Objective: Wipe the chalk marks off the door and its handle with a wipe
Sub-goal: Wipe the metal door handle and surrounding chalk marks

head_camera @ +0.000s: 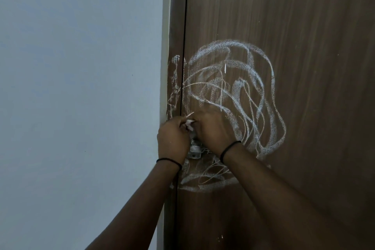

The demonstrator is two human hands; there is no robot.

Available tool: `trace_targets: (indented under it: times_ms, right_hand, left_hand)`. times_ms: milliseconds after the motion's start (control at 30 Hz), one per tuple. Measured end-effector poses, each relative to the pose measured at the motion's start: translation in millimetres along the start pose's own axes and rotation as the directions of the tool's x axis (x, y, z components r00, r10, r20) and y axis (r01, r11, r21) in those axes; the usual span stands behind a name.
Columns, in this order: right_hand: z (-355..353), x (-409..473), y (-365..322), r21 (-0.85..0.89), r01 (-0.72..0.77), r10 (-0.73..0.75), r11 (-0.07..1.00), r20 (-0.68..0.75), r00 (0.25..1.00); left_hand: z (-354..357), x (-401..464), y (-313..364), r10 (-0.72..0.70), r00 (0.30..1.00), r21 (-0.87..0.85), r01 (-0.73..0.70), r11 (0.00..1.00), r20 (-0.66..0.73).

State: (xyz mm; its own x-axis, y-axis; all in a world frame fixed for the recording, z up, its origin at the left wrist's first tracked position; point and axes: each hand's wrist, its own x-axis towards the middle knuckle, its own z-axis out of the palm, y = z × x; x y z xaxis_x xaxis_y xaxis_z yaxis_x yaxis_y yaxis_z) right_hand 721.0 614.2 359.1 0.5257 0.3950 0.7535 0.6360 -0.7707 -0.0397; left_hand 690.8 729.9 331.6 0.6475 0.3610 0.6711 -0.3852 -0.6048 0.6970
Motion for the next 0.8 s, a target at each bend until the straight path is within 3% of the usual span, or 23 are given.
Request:
trace_targets:
  times_ms: [200, 367, 600, 700, 800]
  right_hand:
    - [0.2, -11.8, 14.6, 0.021, -0.118, 0.12, 0.993, -0.122, 0.985]
    - [5.2, -6.4, -0.8, -0.004, 0.0, -0.001, 1.0, -0.122, 0.993]
    - [1.1, -21.7, 21.4, 0.112, -0.207, 0.224, 0.972, -0.166, 0.96]
    - [0.5, -23.7, 12.5, 0.084, -0.154, 0.167, 0.984, -0.168, 0.972]
    - [4.4, -17.7, 0.2, -0.023, -0.012, 0.009, 1.0, -0.109, 0.994]
  left_hand:
    - [3.9, 0.1, 0.7, -0.034, 0.998, -0.087, 0.028, 0.996, -0.059]
    - [8.7, -0.5, 4.3, 0.014, 0.995, -0.048, -0.019, 0.999, -0.099]
    - [9.2, 1.6, -0.9, -0.051, 0.995, -0.056, 0.046, 0.997, -0.08]
    - [11.7, -0.8, 0.6, -0.017, 0.998, -0.066, 0.013, 0.998, -0.065]
    - [12.2, -1.9, 1.7, -0.002, 0.998, -0.061, -0.001, 0.998, -0.059]
